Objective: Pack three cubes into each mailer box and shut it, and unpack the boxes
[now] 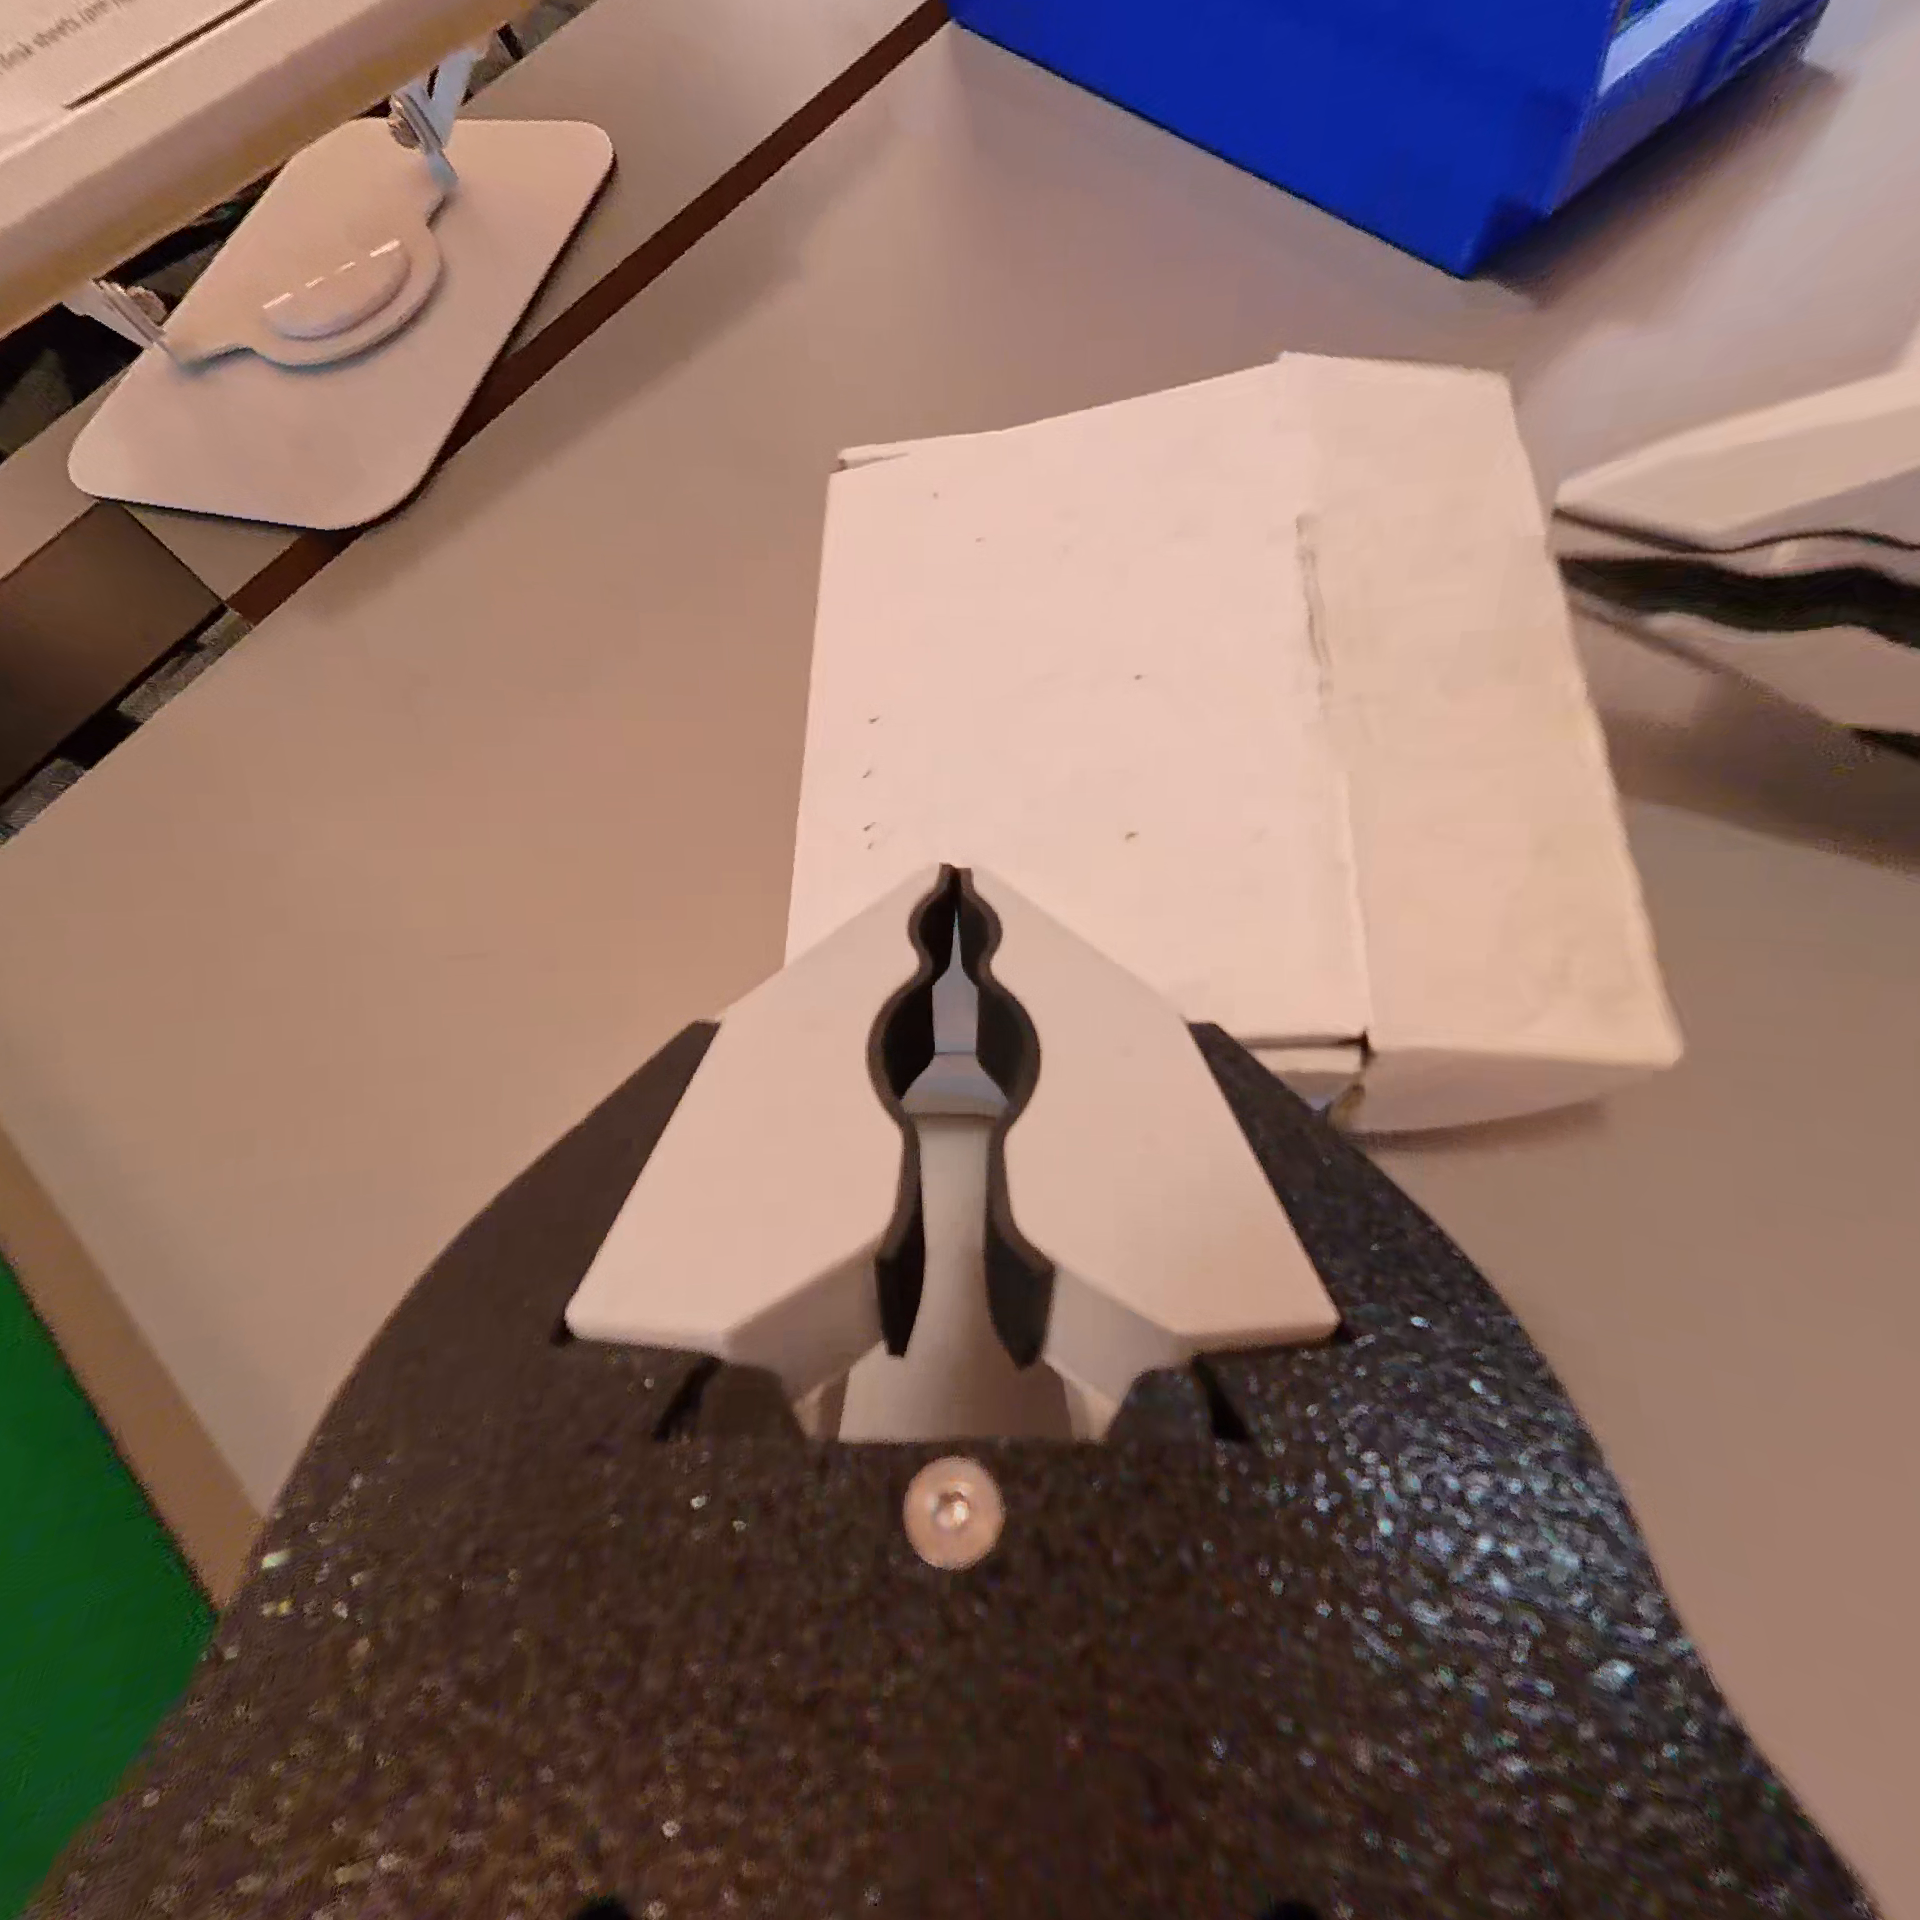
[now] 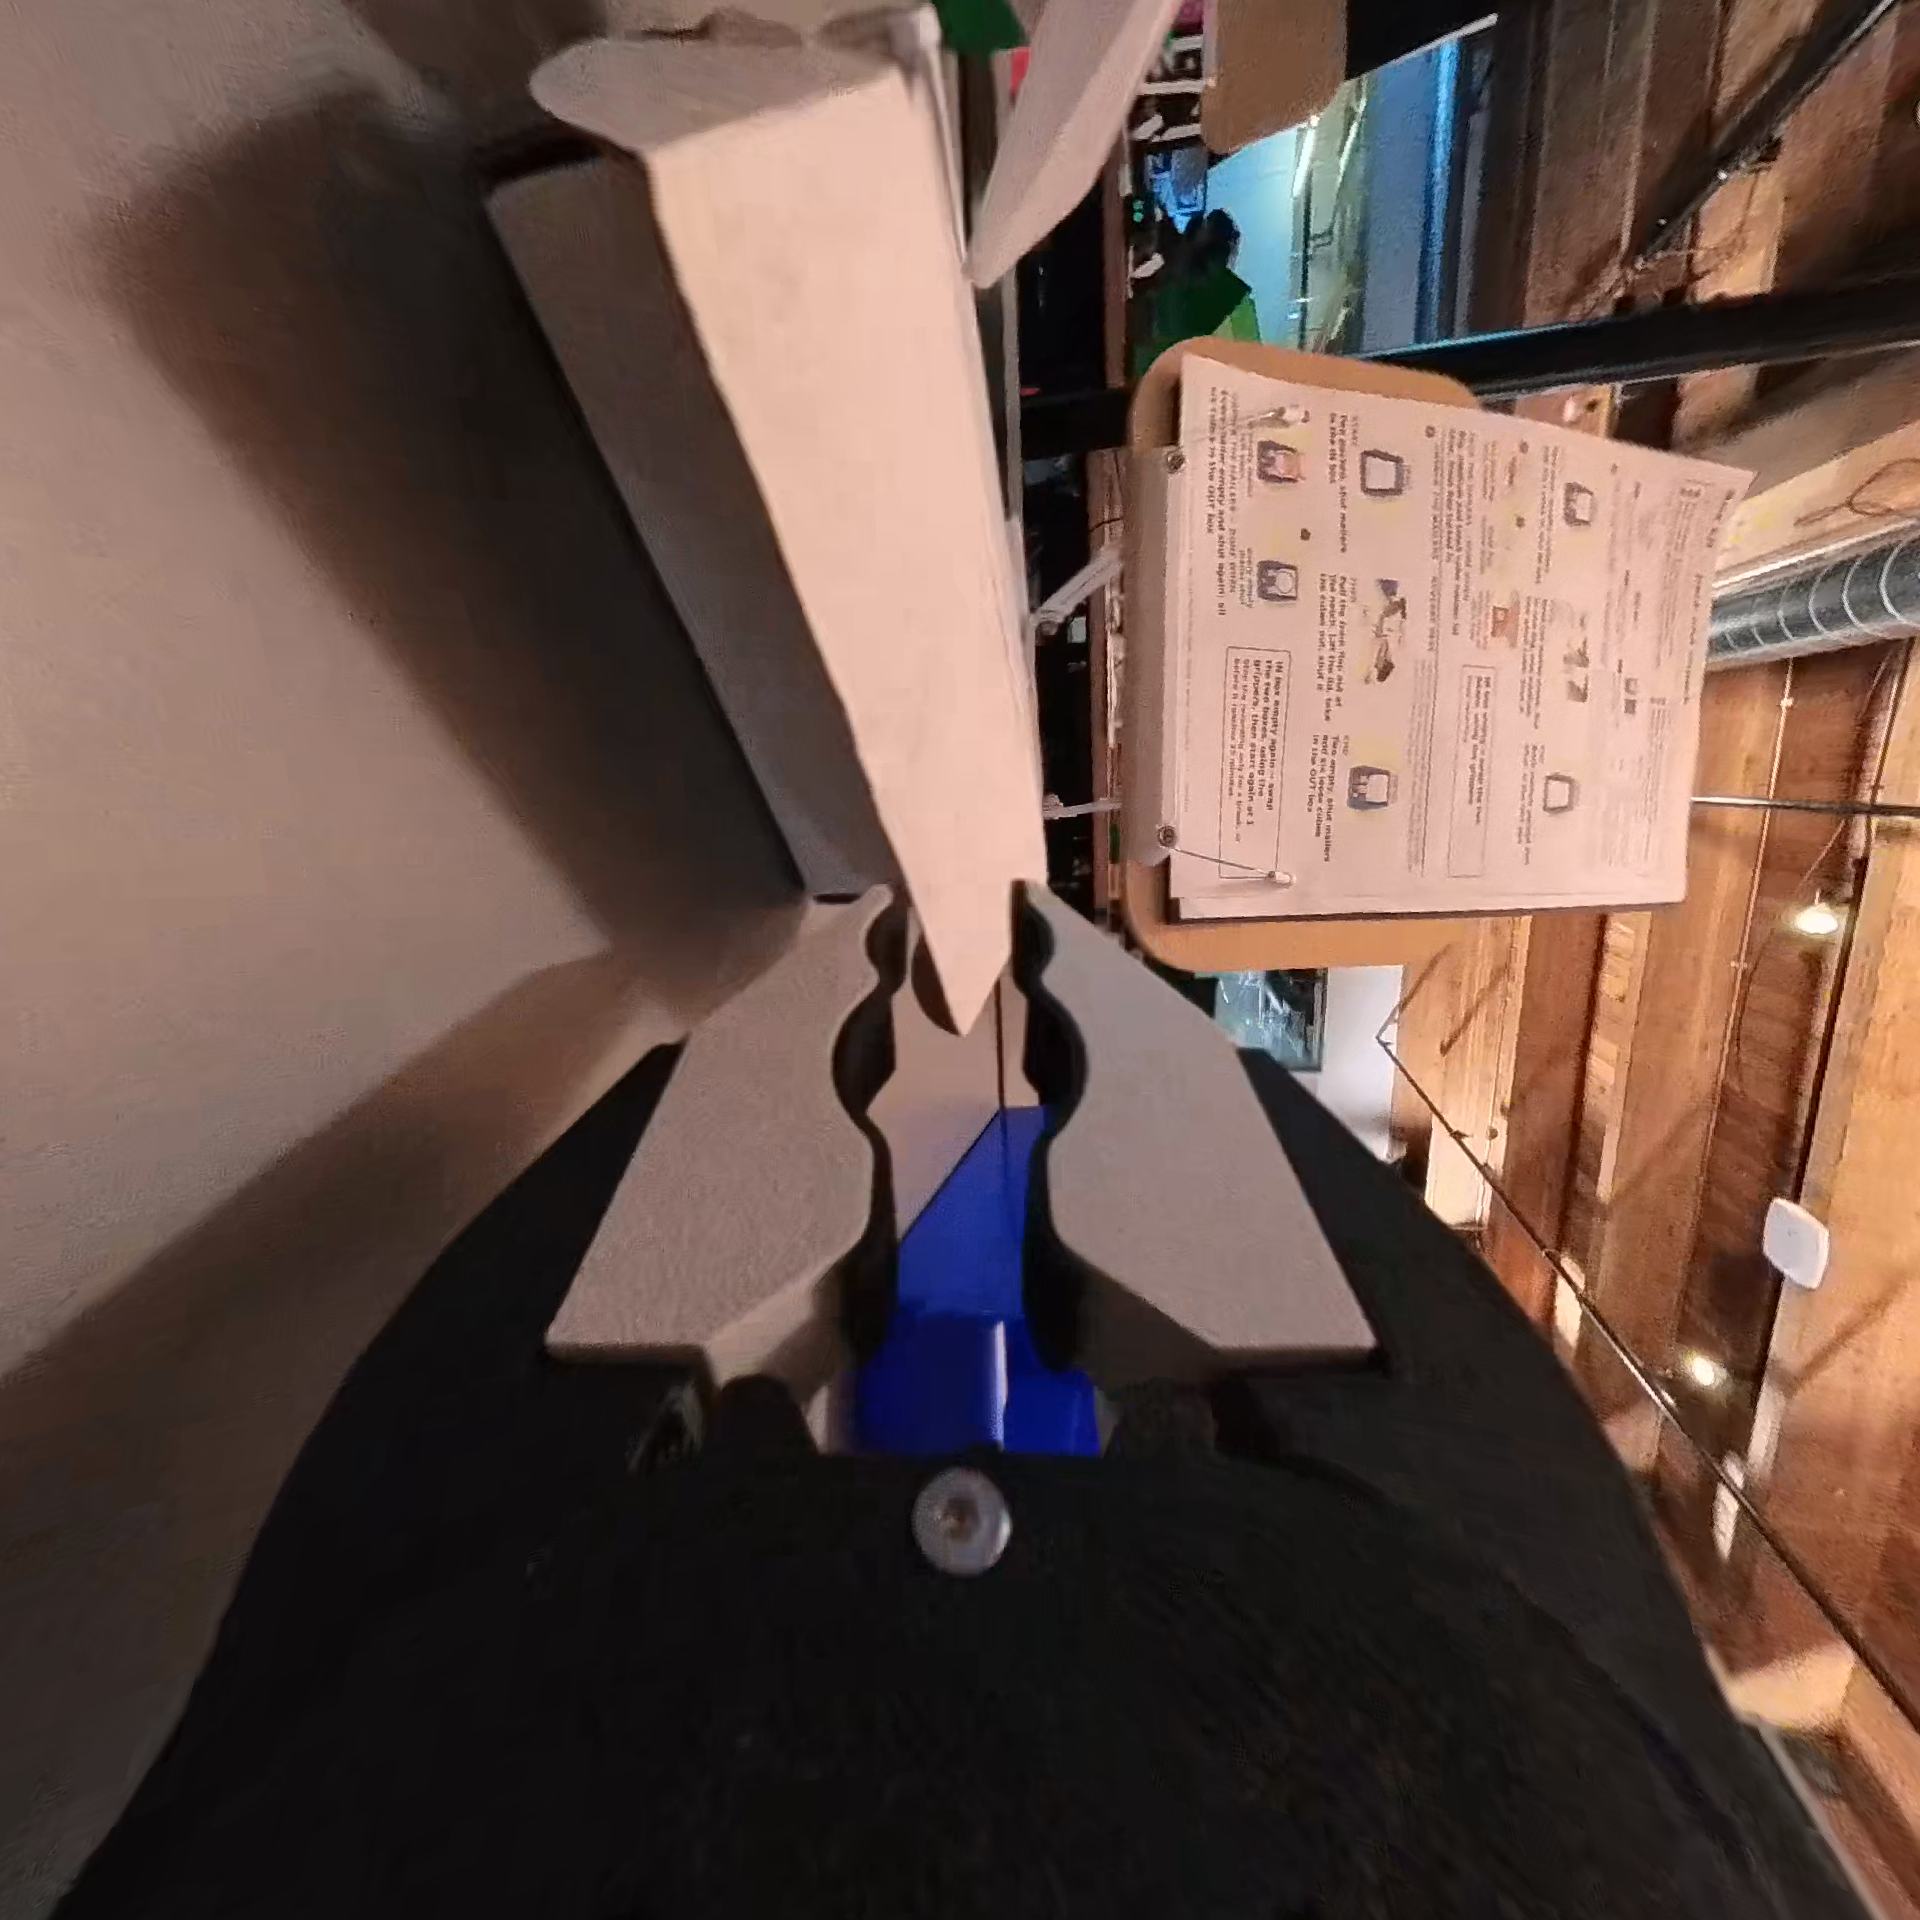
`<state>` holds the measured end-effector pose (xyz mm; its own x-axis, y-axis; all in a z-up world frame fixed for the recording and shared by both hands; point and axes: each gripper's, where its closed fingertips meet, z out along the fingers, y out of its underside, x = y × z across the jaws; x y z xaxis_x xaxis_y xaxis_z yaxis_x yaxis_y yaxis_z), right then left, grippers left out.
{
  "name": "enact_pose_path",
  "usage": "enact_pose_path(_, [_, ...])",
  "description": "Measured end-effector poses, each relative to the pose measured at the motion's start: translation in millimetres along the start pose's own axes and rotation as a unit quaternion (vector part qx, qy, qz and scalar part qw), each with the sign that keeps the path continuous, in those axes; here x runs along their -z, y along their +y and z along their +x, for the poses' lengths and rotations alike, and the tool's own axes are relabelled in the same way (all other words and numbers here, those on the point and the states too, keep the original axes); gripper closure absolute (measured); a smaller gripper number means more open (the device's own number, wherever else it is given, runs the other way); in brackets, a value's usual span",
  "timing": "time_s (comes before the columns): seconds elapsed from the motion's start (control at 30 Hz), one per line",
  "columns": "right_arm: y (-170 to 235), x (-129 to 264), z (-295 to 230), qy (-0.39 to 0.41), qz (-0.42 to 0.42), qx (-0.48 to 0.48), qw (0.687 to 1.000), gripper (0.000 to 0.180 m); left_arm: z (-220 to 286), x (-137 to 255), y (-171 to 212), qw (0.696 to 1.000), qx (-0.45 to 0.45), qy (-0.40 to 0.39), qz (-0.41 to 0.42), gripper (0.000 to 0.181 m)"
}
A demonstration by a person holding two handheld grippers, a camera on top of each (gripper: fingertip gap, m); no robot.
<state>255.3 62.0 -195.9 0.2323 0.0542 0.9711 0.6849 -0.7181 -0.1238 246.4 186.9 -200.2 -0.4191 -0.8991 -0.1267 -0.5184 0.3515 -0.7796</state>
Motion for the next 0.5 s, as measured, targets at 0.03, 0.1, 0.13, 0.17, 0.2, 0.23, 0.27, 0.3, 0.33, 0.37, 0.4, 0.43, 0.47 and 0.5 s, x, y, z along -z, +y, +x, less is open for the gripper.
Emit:
enact_pose_path(0.03, [2.4,-1.5,-1.2,-0.004,-0.003,0.006,1.0,0.18,-0.5,-1.2,1.3,1.0,-0.001,0.004,-0.005,0.181])
enact_pose_path(0.1, [4.4,-3.0,-3.1,-0.016,0.004,0.009,1.0,0.18,-0.2,-2.8,2.7,1.0,0.003,0.016,-0.009,0.181])
enact_pose_path(0.13, [3.7,-2.6,-3.1,-0.023,0.012,0.009,1.0,0.18,-0.2,-2.7,2.9,1.0,0.002,0.02,-0.008,0.181])
enact_pose_path(0.17, [3.3,-2.2,-5.3,-0.038,0.019,0.005,0.999,0.18,0.1,-2.6,3.0,1.0,-0.001,0.023,-0.006,0.181])
enact_pose_path(0.2, [3.4,-2.1,-9.2,-0.059,0.024,-0.007,0.998,0.18,0.5,-2.7,3.0,1.0,0.0,0.026,-0.004,0.181])
enact_pose_path(0.23, [3.2,-2.0,-14.2,-0.08,0.028,-0.022,0.996,0.18,1.2,-2.9,2.9,1.0,0.006,0.03,-0.003,0.181])
enact_pose_path(0.27, [2.9,-1.8,-20.8,-0.102,0.032,-0.032,0.994,0.18,2.3,-3.0,2.8,0.999,0.015,0.037,-0.003,0.181])
enact_pose_path(0.3, [2.3,-1.4,-25.5,-0.115,0.034,-0.032,0.992,0.18,2.9,-3.1,2.5,0.999,0.024,0.044,-0.003,0.181])
enact_pose_path(0.33, [2.1,-1.5,-25.5,-0.11,0.031,-0.024,0.993,0.18,2.8,-2.8,2.4,0.998,0.032,0.05,-0.005,0.181])
enact_pose_path(0.37, [1.3,-1.2,-26.2,-0.106,0.028,-0.015,0.994,0.18,2.6,-1.9,2.2,0.997,0.044,0.056,-0.009,0.181])
enact_pose_path(0.4, [-1.5,-0.5,-26.7,-0.103,0.027,-0.012,0.994,0.18,3.3,-0.6,-1.0,0.996,0.066,0.065,-0.004,0.181])
enact_pose_path(0.43, [-6.2,0.7,-26.2,-0.097,0.031,-0.015,0.995,0.18,6.2,1.7,-9.2,0.991,0.099,0.086,0.02,0.181])
enact_pose_path(0.47, [-11.3,2.3,-27.2,-0.097,0.036,-0.02,0.994,0.18,10.8,4.8,-18.3,0.981,0.148,0.119,0.048,0.181])
enact_pose_path(0.5, [-16.1,3.6,-27.8,-0.096,0.04,-0.027,0.994,0.18,13.7,6.0,-21.8,0.965,0.204,0.152,0.059,0.181])
